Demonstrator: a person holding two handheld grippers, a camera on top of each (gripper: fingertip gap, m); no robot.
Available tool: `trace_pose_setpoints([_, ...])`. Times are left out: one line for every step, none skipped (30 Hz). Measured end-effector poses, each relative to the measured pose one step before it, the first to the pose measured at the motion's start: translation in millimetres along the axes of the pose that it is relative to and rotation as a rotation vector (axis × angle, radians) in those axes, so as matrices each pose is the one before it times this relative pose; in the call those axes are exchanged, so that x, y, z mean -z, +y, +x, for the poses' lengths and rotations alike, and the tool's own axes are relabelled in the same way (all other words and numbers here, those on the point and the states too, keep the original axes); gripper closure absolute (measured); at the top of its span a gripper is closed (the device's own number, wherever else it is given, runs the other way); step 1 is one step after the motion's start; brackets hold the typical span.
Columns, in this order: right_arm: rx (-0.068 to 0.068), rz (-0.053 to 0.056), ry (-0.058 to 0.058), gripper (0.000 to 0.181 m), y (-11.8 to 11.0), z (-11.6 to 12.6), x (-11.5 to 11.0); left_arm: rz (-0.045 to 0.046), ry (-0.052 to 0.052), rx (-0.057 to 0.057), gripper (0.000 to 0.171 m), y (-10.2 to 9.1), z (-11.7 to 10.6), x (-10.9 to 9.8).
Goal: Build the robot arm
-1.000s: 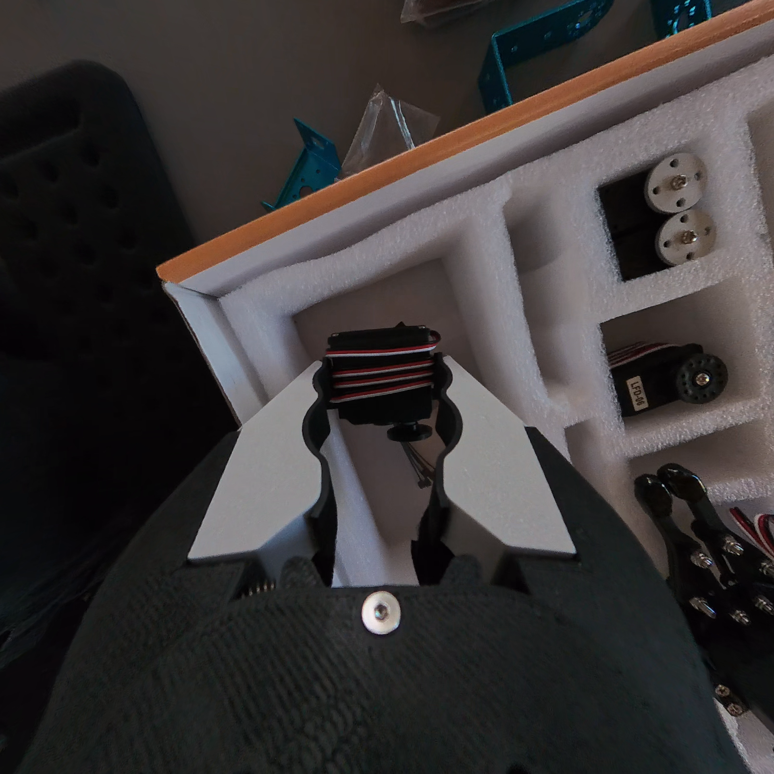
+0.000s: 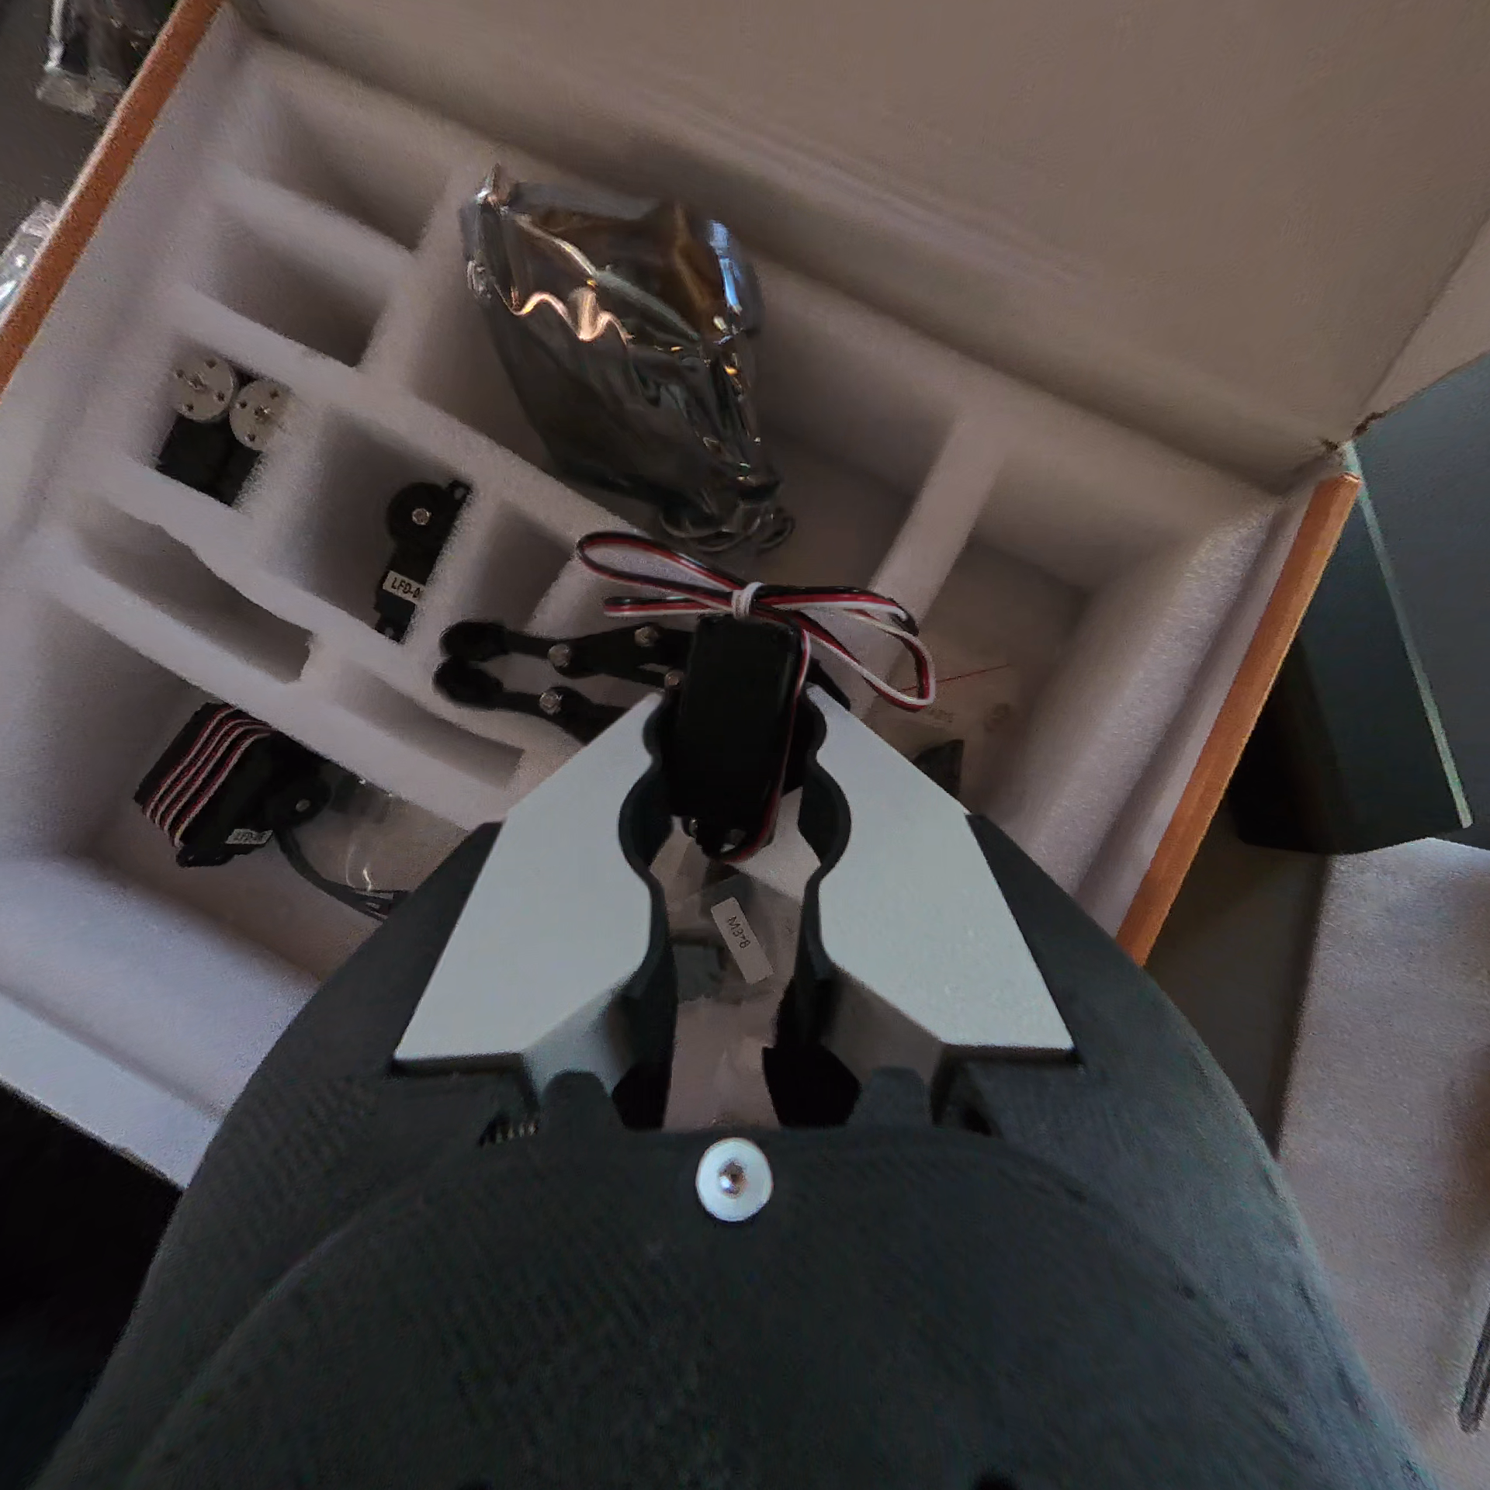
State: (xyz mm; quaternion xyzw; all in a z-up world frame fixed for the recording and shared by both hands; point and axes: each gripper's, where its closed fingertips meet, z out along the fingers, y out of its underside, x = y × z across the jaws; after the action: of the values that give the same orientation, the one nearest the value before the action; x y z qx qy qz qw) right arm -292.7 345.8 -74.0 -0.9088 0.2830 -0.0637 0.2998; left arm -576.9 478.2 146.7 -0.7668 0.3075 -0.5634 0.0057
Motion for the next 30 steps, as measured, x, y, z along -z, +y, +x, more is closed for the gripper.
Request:
trace_pose_setpoints([-0.0024,0.0025,-0.0186,0.157,0.21,0.24,-0.04,-0.00346,-0.0009,-0.0063,0.142,-0.08,1.99,-2.51])
trace_pose_setpoints([0.0056,0.0123,-0.0239,0.159,-0.81,-0.11,1.2,-0.00588,-0.0023,-0.008,0.142,-0.12,0.97,-2.4])
trace_pose_setpoints([0.0248,0.0391,-0.0288,0.16,-3.83,-1.4,3.48,-0.00761,-0.0041,-0.0101,0.142,-0.18,-0.08,-2.36])
trace_pose_setpoints([0.0465,0.0536,-0.0383,0.16,-5.77,-3.89,5.99,-0.00992,-0.0067,-0.0112,0.142,-0.12,-1.11,-2.4])
trace_pose_setpoints([0.0411,0.0661,-0.0528,0.16,-8.34,-6.91,8.62,-0.01176,-0.0063,-0.0088,0.142,-0.14,-1.33,-2.56])
trace_pose_setpoints([0.0143,0.0597,-0.0459,0.16,-9.42,-6.46,9.75,-0.00954,0.0004,-0.0028,0.142,-0.79,-0.38,-2.6])
trace_pose_setpoints([-0.0037,0.0514,-0.0481,0.16,-9.83,-6.71,9.35,-0.00311,0.0078,0.0025,0.142,-1.9,0.9,-2.47])
trace_pose_setpoints([-0.0143,0.0482,-0.0723,0.16,-10.45,-9.49,8.63,0.00229,0.0092,0.0023,0.142,-2.81,1.48,-2.31])
trace_pose_setpoints([-0.0246,0.0474,-0.0744,0.16,-10.87,-9.95,7.66,0.00221,0.0061,-0.0017,0.143,-2.92,1.3,-2.36])
trace_pose_setpoints([-0.0319,0.0428,-0.0573,0.16,-10.06,-8.21,6.19,-0.00025,0.0036,-0.0047,0.143,-2.55,0.94,-2.65])
trace_pose_setpoints([-0.0338,0.0377,-0.0501,0.16,-9.12,-7.53,4.92,-0.00212,0.0035,-0.0044,0.143,-2.01,0.98,-2.92])
trace_pose_setpoints([-0.04,0.0379,-0.0651,0.16,-8.46,-9.3,3.65,-0.00398,0.0053,-0.0017,0.143,-1.39,0.93,-3.21])
trace_pose_setpoints([-0.0592,0.0328,-0.0862,0.16,-7.12,-11.41,2.76,-0.00655,0.0073,0.0006,0.143,-0.8,1.14,-3.33])
trace_pose_setpoints([-0.0642,0.0357,-0.0851,0.16,-6.42,-11.12,2.09,-0.00944,0.0075,0.0011,0.143,-0.13,1.08,-3.43])
trace_pose_setpoints([-0.0585,0.0428,-0.0673,0.16,-6.16,-9.15,1.75,-0.0107,0.0051,0.0005,0.143,0.17,0.63,-3.32])
trace_pose_setpoints([-0.0571,0.046,-0.0605,0.16,-5.71,-7.47,1.56,-0.00891,0.0032,-0.0003,0.143,-0.11,0.6,-2.79])
trace_pose_setpoints([-0.0539,0.037,-0.0503,0.16,-4.25,-5.53,1.52,-0.00494,0.0033,-0.0006,0.143,-0.56,0.86,-2.5])
trace_pose_setpoints([-0.0427,0.0299,-0.0322,0.16,-3.01,-2.46,1.31,-0.00199,0.0028,0.0,0.143,-0.92,0.91,-2.02])
trace_pose_setpoints([-0.0301,0.0154,-0.0113,0.16,-1.17,0.71,1.33,-0.00187,0.0021,0.0002,0.143,-0.84,0.97,-1.7])
trace_pose_setpoints([-0.0095,0.0,0.0051,0.16,0.75,2.78,1.66,-0.00296,0.001,-0.0003,0.143,-0.49,0.86,-1.63])
trace_pose_setpoints([0.0064,-0.0165,0.0214,0.16,2.48,5.24,2.31,-0.00373,-0.0012,-0.0008,0.143,-0.13,0.38,-1.28])
trace_pose_setpoints([0.0163,-0.0347,0.0534,0.16,4.31,10.43,3.79,-0.00468,-0.0031,-0.0008,0.143,0.2,-0.01,-1.0])
trace_pose_setpoints([0.03,-0.054,0.0987,0.16,6.75,17.79,5.65,-0.00508,-0.0041,-0.0001,0.143,0.51,-0.43,-0.71])
trace_pose_setpoints([0.0537,-0.0646,0.1195,0.16,8.97,21.4,6.87,-0.00366,-0.0046,0.0004,0.143,0.45,-0.62,-0.31])
trace_pose_setpoints([0.0588,-0.0637,0.1185,0.16,10.38,21.84,6.4,-0.0015,-0.0055,0.0007,0.143,0.23,-0.87,0.2])
trace_pose_setpoints([0.0417,-0.0673,0.1197,0.16,11.92,21.99,5.11,0.00025,-0.0061,0.0012,0.143,-0.03,-1.19,0.41])
trace_pose_setpoints([0.0254,-0.0543,0.1043,0.16,10.96,19.54,3.26,0.00146,-0.0056,0.0023,0.143,-0.05,-1.37,0.65])
trace_pose_setpoints([0.0165,-0.0346,0.0738,0.16,8.28,14.39,1.73,0.00233,-0.0049,0.0034,0.143,-0.13,-1.28,0.8])
trace_pose_setpoints([0.0096,-0.0214,0.0534,0.16,5.94,10.58,0.48,0.00256,-0.0045,0.004,0.143,-0.13,-1.5,0.7])
trace_pose_setpoints([0.0035,-0.02,0.0468,0.16,4.62,8.94,-0.57,0.00179,-0.0043,0.0047,0.144,0.11,-1.54,0.63])
